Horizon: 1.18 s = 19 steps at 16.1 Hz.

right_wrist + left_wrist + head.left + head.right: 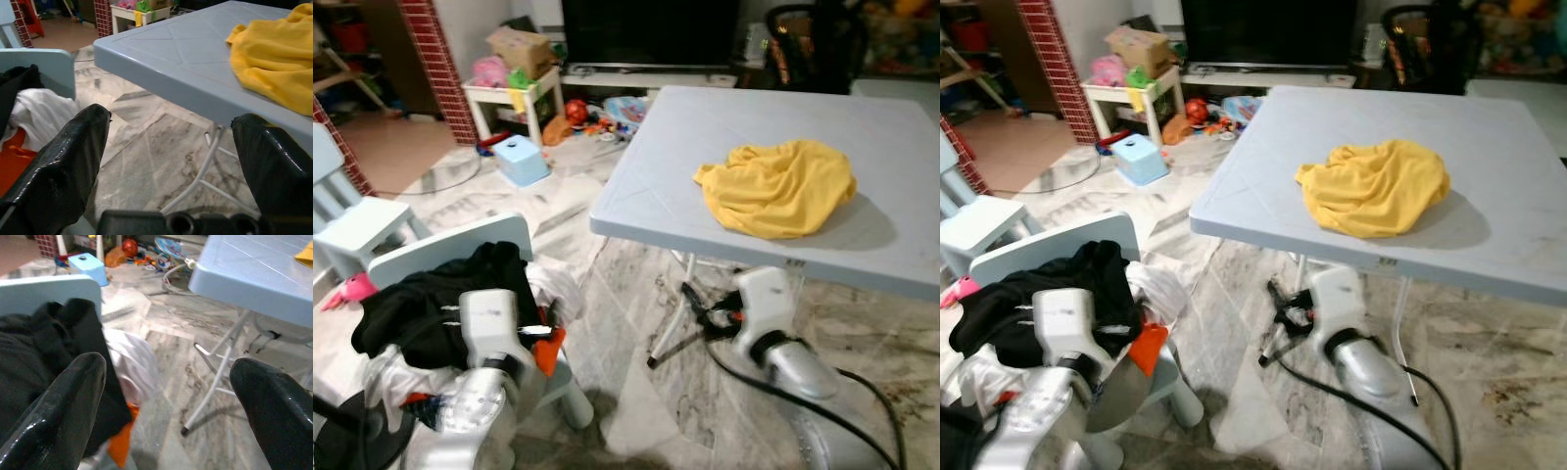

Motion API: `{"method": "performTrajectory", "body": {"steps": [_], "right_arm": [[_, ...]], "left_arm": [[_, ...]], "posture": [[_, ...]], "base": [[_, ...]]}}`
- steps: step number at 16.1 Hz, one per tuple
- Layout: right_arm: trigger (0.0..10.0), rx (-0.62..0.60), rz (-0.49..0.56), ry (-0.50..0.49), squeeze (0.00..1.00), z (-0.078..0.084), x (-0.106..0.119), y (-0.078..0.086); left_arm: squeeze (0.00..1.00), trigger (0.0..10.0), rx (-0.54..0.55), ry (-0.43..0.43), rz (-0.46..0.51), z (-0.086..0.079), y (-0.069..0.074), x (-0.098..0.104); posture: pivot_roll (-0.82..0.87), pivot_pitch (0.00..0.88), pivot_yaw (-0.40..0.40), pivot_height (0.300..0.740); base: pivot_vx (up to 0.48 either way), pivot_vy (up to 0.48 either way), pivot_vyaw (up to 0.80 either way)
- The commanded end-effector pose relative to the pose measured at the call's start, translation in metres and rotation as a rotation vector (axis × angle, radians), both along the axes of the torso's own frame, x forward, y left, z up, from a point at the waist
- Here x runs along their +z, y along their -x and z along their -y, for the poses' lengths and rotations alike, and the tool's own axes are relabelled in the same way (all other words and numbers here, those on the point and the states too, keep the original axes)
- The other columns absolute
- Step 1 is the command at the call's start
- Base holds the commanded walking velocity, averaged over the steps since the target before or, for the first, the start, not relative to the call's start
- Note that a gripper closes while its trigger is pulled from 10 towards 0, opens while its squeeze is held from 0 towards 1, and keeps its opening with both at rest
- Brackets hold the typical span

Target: Hang hanger

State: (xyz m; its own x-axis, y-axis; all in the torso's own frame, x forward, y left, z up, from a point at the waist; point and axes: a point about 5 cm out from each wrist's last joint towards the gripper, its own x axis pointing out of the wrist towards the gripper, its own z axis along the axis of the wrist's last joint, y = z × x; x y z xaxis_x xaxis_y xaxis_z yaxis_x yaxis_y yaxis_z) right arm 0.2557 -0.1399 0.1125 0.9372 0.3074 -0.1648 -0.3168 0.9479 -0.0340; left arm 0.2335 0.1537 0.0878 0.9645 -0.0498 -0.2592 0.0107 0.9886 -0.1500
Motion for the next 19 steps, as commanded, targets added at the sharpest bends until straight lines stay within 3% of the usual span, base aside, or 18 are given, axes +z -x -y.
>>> {"method": "performTrajectory", "body": {"steps": [1,3,9,14,19], "right_arm": [[10.0,0.033,0.014,-0.019,0.00,-0.007,0.004,0.000],[10.0,0.040,0.015,-0.008,0.00,-0.006,0.004,-0.001],[10.0,0.047,0.024,0.000,0.00,-0.009,0.004,-0.002],[10.0,0.031,0.020,-0.016,0.00,-0.007,0.005,-0.002],[10.0,0.034,0.015,-0.033,0.00,-0.009,0.005,-0.003]], "left_arm": [[0.00,10.0,0.073,-0.059,-0.017,-0.016,0.004,0.000],[0.00,10.0,0.071,-0.063,-0.016,-0.016,0.004,0.000],[0.00,10.0,0.049,-0.054,-0.010,-0.013,0.001,0.001],[0.00,10.0,0.030,-0.035,-0.003,-0.009,0.000,0.003],[0.00,10.0,0.072,-0.041,-0.081,-0.013,-0.003,-0.009]], "posture": [[-0.03,0.000,0.017,0.740],[-0.03,0.000,0.015,0.740],[-0.03,0.000,0.017,0.740],[-0.04,0.000,0.021,0.740],[-0.05,0.000,0.015,0.740]], "base": [[0.000,0.000,0.00],[0.000,0.000,0.00],[0.000,0.000,0.76],[0.000,0.000,0.00],[0.000,0.000,0.00]]}}
